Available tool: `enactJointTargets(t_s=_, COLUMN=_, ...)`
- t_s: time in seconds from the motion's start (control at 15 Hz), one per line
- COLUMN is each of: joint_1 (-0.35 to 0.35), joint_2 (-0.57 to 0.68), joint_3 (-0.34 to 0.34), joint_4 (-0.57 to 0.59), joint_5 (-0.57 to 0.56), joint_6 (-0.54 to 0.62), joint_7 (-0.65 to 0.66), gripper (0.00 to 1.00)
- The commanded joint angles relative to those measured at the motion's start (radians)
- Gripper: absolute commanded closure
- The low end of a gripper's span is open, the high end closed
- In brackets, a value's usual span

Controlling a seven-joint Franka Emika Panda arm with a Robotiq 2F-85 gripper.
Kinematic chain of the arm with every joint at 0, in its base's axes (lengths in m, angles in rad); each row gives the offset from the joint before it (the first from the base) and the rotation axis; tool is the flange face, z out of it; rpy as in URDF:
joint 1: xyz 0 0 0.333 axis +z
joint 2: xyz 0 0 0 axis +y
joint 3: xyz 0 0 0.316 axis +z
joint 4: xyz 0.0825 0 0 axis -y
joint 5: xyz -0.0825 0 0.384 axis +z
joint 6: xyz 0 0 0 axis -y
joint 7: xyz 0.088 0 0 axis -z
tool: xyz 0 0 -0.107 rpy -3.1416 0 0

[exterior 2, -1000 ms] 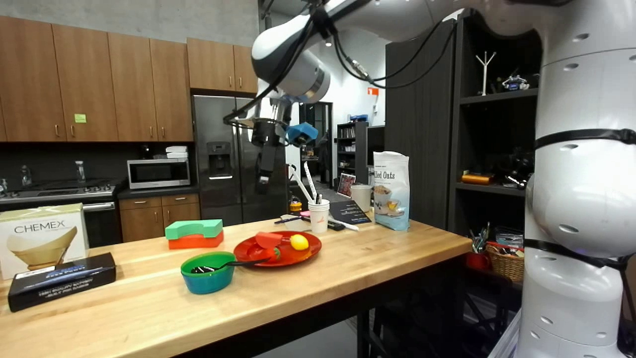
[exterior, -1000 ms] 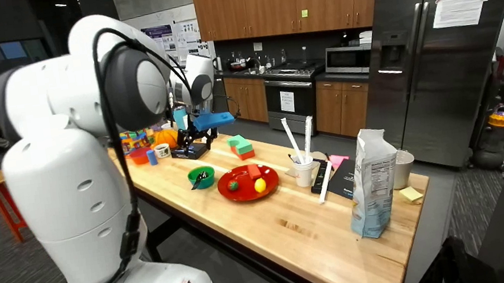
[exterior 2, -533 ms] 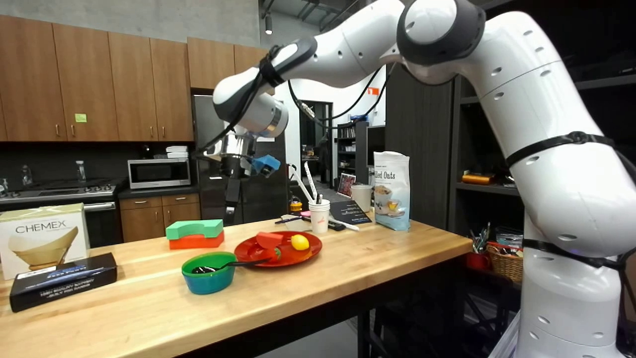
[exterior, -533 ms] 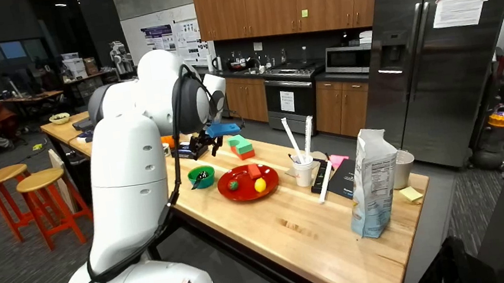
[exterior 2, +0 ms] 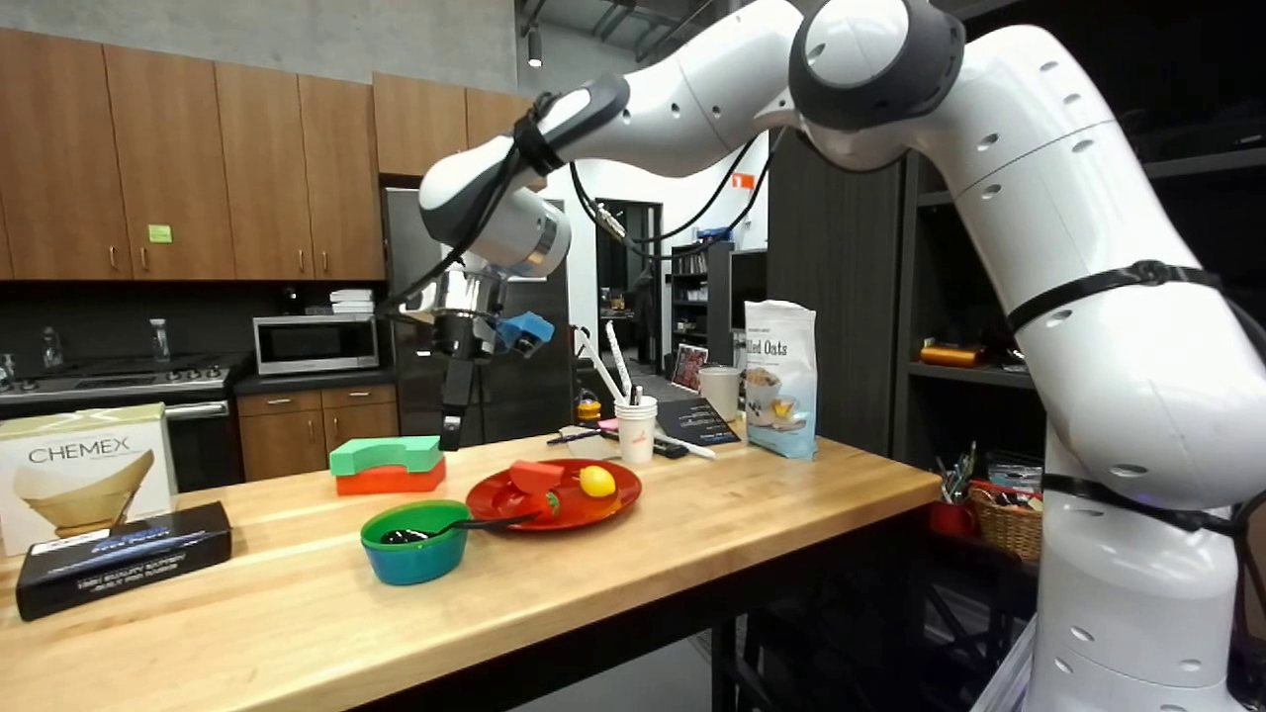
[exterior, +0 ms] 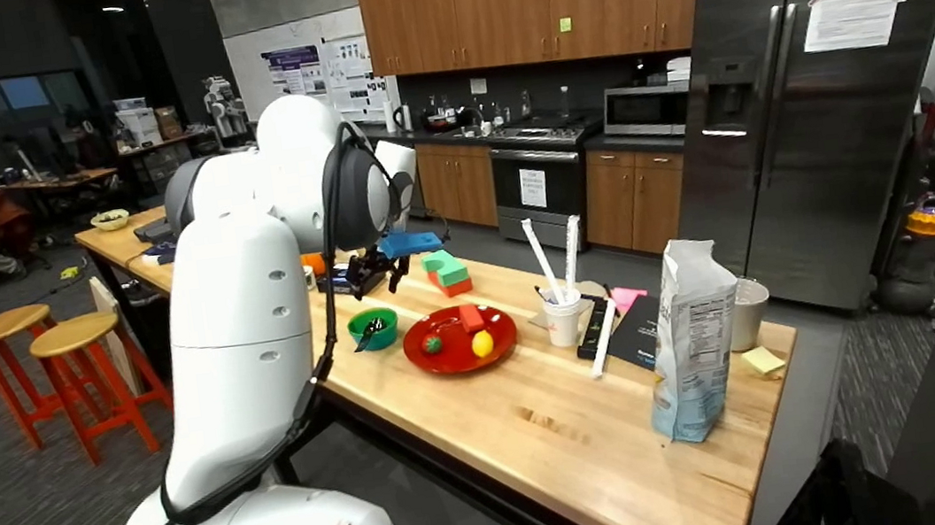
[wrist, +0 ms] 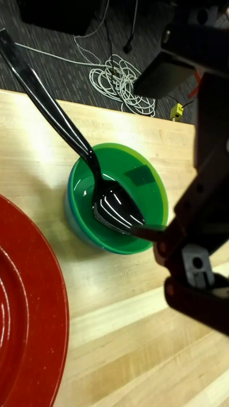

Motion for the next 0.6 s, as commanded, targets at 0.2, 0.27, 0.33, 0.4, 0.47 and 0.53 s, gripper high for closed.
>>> enactJointTargets(t_s=0.2, joint_1=-0.009, joint_2=-0.001, joint_3=0.018, joint_4=-0.037, joint_5=-0.093, joint_6=0.018, joint_7=0.024, gripper=0.0)
enactJointTargets(t_s=0.27, joint_1=-0.01, joint_2=0.003, joint_3=0.018, joint_4=-0.04, joint_5=-0.11, joint_6=0.023, joint_7=0.022, gripper=0.0)
enactJointTargets(t_s=0.33, joint_1=-0.012, joint_2=0.006, joint_3=0.019, joint_4=-0.043, joint_5=-0.123, joint_6=0.029, joint_7=0.018, gripper=0.0)
enactJointTargets(t_s=0.4, joint_1=-0.014, joint_2=0.008, joint_3=0.02, joint_4=-0.046, joint_5=-0.136, joint_6=0.041, joint_7=0.015, gripper=0.0)
enactJointTargets(t_s=0.47, joint_1=-0.015, joint_2=0.01, joint_3=0.021, joint_4=-0.049, joint_5=-0.145, joint_6=0.054, joint_7=0.013, gripper=0.0)
enactJointTargets(t_s=0.53, joint_1=-0.015, joint_2=0.012, joint_3=0.022, joint_4=-0.053, joint_5=-0.151, joint_6=0.072, joint_7=0.014, gripper=0.0)
